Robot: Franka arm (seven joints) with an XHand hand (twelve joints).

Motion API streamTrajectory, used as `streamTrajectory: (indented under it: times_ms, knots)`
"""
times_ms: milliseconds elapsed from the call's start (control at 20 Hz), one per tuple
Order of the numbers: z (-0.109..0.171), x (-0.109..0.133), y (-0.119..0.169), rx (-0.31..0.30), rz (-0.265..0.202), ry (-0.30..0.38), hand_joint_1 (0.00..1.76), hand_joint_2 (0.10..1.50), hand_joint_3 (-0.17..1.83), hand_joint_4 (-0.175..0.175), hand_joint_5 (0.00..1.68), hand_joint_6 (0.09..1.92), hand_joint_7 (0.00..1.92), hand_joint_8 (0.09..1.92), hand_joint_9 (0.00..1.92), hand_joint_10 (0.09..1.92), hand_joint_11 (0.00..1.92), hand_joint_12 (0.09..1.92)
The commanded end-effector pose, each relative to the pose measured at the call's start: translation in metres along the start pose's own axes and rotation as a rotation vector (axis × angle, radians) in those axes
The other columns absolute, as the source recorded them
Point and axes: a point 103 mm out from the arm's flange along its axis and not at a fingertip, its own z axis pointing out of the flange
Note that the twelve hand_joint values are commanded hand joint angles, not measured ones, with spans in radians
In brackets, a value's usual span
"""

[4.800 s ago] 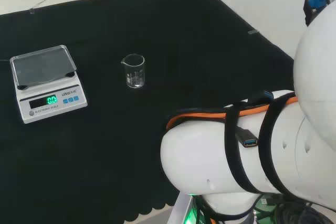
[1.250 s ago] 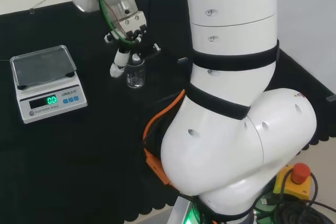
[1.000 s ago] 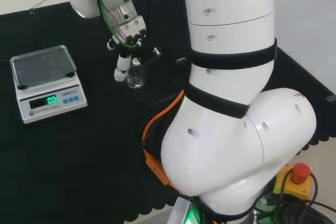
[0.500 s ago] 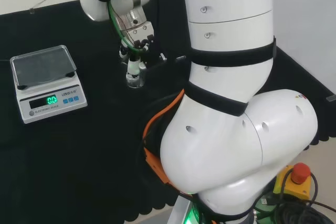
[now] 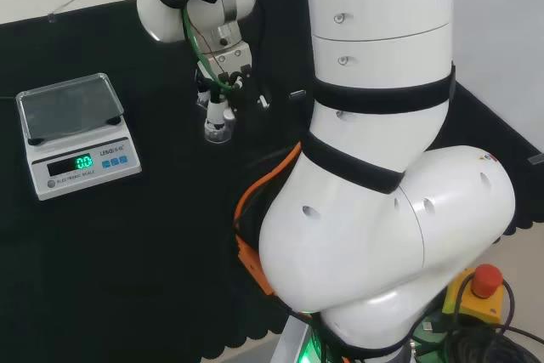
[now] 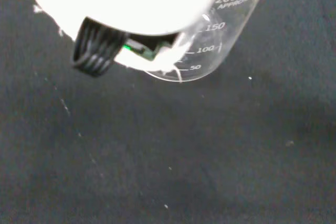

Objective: Pick up the beaker.

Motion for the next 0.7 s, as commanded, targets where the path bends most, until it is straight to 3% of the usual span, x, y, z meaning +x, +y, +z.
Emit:
streamTrajectory:
  times_ms: [50, 400, 700]
  knots:
    - [-0.004, 0.002, 0.0, -0.04, 0.018, 0.021, 1.16, 0.38, 0.76, 0.139, 0.92, 0.93, 0.96, 0.78, 1.04, 0.59, 0.74, 1.27]
    - [-0.013, 0.001, -0.001, -0.034, 0.011, 0.005, 1.18, 0.39, 0.75, 0.145, 0.98, 0.91, 1.02, 0.79, 1.09, 0.56, 0.77, 1.26]
    - [-0.043, 0.007, -0.004, -0.045, 0.004, -0.031, 1.18, 0.39, 0.75, 0.145, 0.99, 0.91, 1.02, 0.79, 1.09, 0.56, 0.77, 1.26]
